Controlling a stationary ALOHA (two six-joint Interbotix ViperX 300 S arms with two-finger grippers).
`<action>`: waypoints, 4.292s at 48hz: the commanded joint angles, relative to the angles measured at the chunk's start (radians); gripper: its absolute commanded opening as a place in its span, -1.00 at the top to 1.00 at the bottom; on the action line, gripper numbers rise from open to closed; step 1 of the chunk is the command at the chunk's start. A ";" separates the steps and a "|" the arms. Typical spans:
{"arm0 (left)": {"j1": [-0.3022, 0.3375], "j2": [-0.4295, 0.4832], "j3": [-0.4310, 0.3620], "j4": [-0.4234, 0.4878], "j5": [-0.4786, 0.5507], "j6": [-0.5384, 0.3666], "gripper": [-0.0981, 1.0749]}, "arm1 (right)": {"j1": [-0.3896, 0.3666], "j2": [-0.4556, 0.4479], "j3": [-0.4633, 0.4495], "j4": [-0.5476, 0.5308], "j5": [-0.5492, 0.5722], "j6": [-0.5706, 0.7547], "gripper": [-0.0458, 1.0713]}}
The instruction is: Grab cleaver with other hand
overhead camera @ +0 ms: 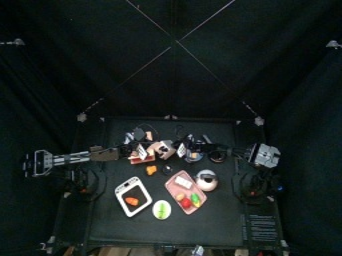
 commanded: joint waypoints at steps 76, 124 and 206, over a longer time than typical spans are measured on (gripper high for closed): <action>-0.179 -0.279 0.397 0.290 -0.765 0.014 0.03 | 0.275 -0.540 0.239 0.120 -0.017 0.002 0.16; -0.299 -0.195 0.488 -0.210 -1.049 0.480 0.03 | 0.546 -0.456 0.206 0.239 -0.110 -0.005 -0.24; -0.402 -0.129 0.560 -0.727 -1.223 0.887 0.03 | 0.626 -0.270 -0.017 0.074 0.272 0.003 -0.49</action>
